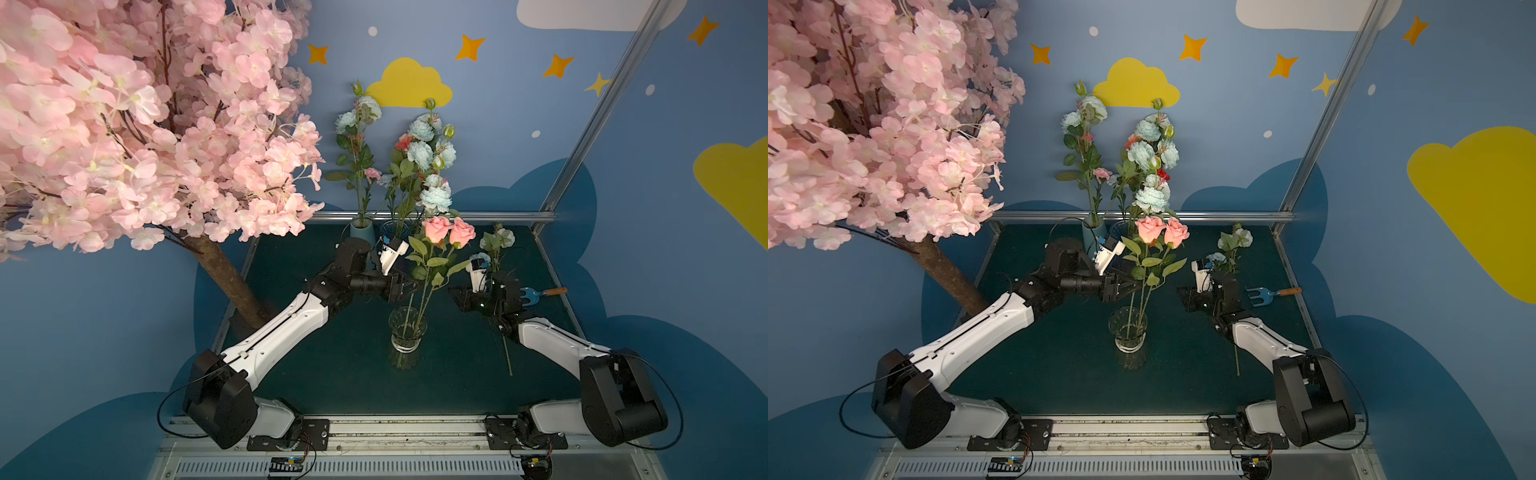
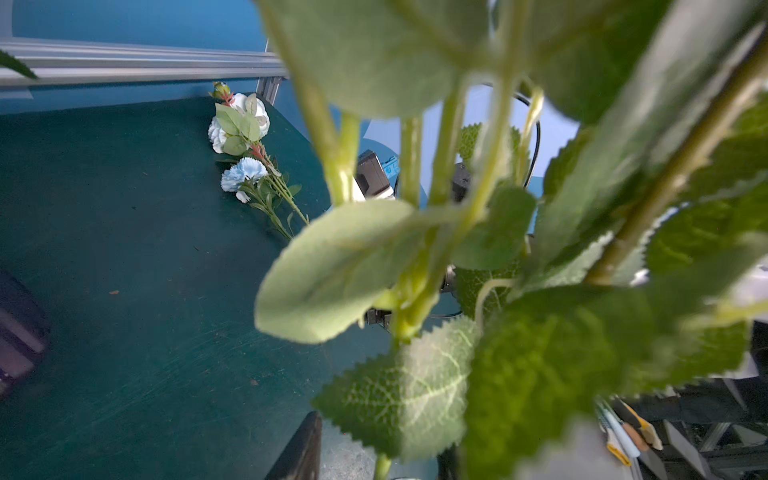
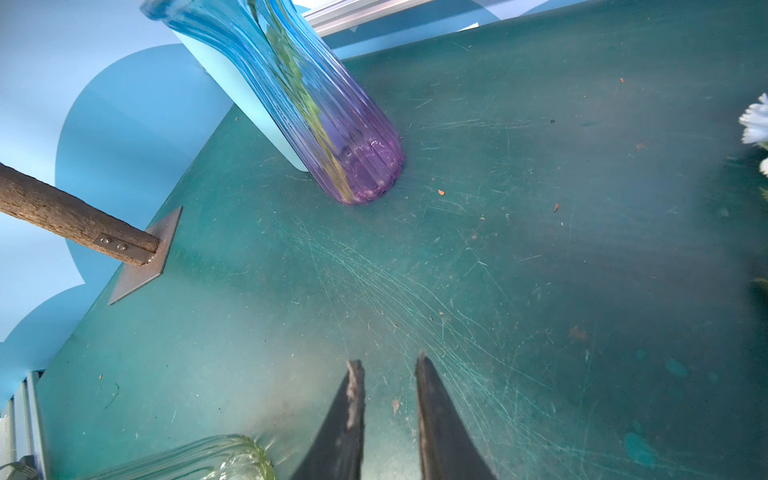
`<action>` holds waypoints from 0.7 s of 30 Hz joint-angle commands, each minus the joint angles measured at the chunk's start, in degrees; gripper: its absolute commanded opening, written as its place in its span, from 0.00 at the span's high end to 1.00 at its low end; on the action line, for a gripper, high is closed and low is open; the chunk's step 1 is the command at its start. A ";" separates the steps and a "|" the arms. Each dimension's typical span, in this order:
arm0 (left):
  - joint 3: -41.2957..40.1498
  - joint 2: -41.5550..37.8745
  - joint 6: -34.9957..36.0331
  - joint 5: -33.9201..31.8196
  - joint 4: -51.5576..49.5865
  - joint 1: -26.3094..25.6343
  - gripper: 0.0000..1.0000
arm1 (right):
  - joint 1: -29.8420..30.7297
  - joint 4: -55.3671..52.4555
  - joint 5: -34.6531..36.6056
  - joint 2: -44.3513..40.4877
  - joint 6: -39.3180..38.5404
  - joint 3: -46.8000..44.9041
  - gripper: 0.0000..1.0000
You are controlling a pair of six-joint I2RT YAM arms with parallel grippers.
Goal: Pick out blue flowers from the vase
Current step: Pick up the flower from the vase.
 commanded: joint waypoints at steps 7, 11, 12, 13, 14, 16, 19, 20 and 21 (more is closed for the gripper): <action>1.34 -0.31 1.79 -0.88 -0.62 -0.91 0.79 | -0.16 1.00 -0.41 0.49 -0.17 0.82 0.82; 0.88 -2.05 1.58 -1.43 -0.45 -1.26 0.86 | -0.07 1.05 -0.39 0.44 -0.13 0.82 0.82; 0.62 -2.59 1.30 -1.45 -0.15 -1.31 0.88 | -0.07 1.03 -0.33 0.49 -0.13 0.78 0.83; 0.52 -3.12 1.18 -1.32 0.07 -1.44 0.90 | -0.08 1.03 -0.39 0.40 -0.13 0.80 0.83; 0.44 -3.65 1.10 -1.36 0.17 -1.54 0.91 | -0.07 1.00 -0.31 0.40 -0.18 0.82 0.83; 0.39 -4.70 1.26 -2.16 -0.15 -1.74 0.93 | -0.06 1.04 -0.30 0.36 -0.14 0.82 0.83; -0.07 -6.71 2.18 -4.93 -1.39 -2.08 0.96 | -0.07 1.00 -0.28 0.32 -0.13 0.76 0.83; -0.43 -7.51 2.35 -5.88 -1.66 -2.17 0.97 | -0.07 1.05 -0.21 0.23 -0.16 0.64 0.83; -0.98 -8.29 2.47 -6.97 -1.80 -2.18 0.97 | -0.07 1.05 -0.22 0.23 -0.13 0.64 0.83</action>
